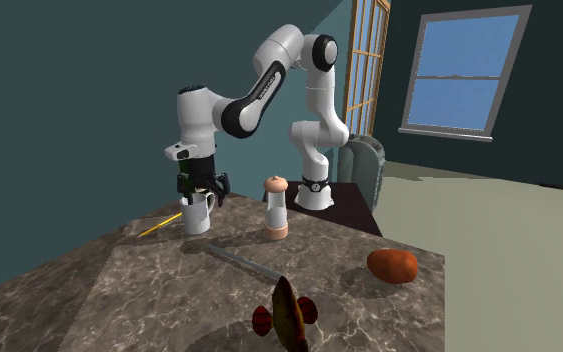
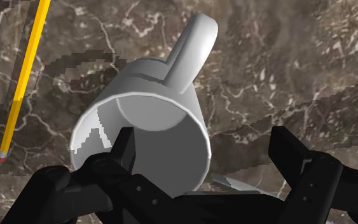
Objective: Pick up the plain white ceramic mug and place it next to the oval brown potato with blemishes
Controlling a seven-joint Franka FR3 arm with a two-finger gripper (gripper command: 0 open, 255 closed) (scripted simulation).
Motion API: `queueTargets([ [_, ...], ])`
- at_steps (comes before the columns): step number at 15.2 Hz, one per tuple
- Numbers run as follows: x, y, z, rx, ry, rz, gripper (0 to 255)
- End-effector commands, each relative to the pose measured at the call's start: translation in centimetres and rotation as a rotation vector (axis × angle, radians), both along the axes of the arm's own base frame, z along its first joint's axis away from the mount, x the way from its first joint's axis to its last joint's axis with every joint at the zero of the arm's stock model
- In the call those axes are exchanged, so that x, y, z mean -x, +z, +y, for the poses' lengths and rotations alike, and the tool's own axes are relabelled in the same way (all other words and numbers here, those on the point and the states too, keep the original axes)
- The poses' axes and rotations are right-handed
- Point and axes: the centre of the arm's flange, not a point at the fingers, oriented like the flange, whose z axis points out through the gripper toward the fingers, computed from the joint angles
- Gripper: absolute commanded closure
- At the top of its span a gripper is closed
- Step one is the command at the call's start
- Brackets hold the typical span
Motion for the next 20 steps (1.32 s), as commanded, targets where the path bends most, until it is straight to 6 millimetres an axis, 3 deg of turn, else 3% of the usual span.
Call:
queueTargets([
  [1, 0.0, 0.0, 0.0, 0.0, 0.0, 0.0, 0],
  [4, 0.0, 0.0, 0.0, 0.0, 0.0, 0.0, 0],
  [5, 0.0, 0.0, 0.0, 0.0, 0.0, 0.0, 255],
  [14, 0.0, 0.0, 0.0, 0.0, 0.0, 0.0, 255],
  [20, 0.0, 3.1, 0.0, 0.0, 0.0, 0.0, 255],
])
